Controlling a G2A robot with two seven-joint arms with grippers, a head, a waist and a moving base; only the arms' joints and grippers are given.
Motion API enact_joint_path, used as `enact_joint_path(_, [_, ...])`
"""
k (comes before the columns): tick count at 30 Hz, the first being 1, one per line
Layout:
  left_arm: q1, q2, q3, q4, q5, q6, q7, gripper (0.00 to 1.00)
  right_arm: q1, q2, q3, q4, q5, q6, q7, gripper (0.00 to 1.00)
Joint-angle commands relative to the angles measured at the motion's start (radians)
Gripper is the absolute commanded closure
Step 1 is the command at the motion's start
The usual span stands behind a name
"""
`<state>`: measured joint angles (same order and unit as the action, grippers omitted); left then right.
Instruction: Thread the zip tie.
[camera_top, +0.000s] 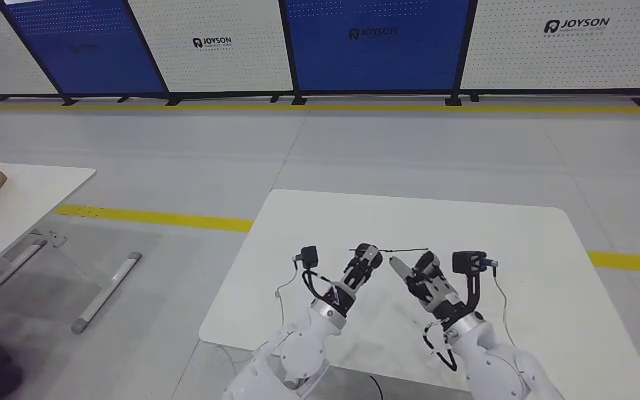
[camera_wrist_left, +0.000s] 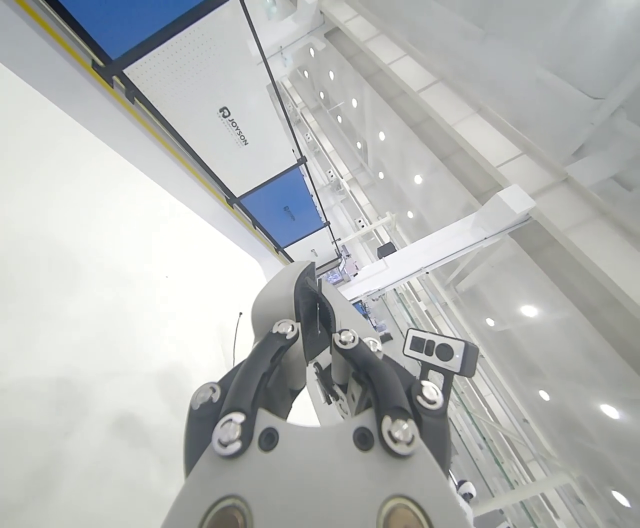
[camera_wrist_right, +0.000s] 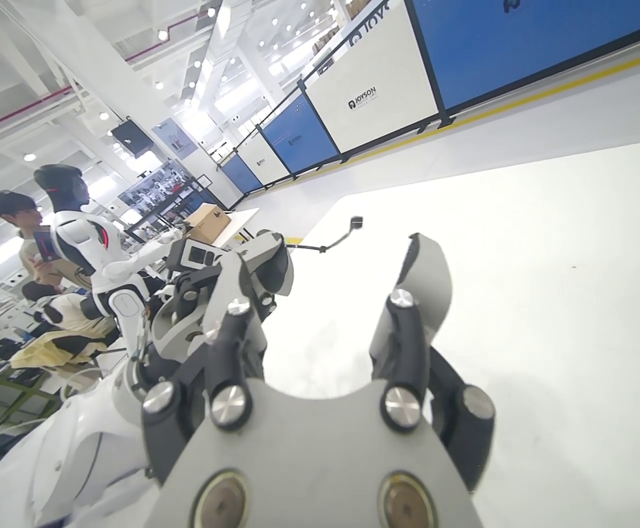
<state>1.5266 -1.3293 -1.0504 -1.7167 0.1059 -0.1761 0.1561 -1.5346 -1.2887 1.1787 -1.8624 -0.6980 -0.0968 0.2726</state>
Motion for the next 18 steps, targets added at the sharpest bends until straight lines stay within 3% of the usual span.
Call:
enact_joint_path(1, [-0.003, -0.003, 0.002, -0.001, -0.017, 0.002, 0.014, 1.0, -0.011, 0.002, 0.009, 0.006, -0.009, 0.006, 0.002, 0.19])
enact_joint_path(4, [-0.005, -0.005, 0.005, -0.004, -0.027, 0.002, 0.019, 1.0, -0.017, 0.004, 0.02, 0.022, -0.006, 0.014, 0.004, 0.28])
enact_joint_path(7, [-0.002, -0.006, 0.007, -0.008, -0.031, 0.001, 0.018, 1.0, -0.011, 0.005, 0.026, 0.036, -0.005, 0.022, 0.008, 0.45])
enact_joint_path(10, [0.003, -0.006, 0.008, -0.014, -0.029, 0.001, 0.017, 1.0, 0.003, 0.004, 0.018, 0.041, -0.011, 0.027, 0.017, 0.53])
enact_joint_path(18, [0.023, -0.005, 0.011, -0.039, -0.027, 0.0, 0.005, 1.0, 0.053, -0.001, -0.026, 0.068, -0.039, 0.036, 0.041, 0.56])
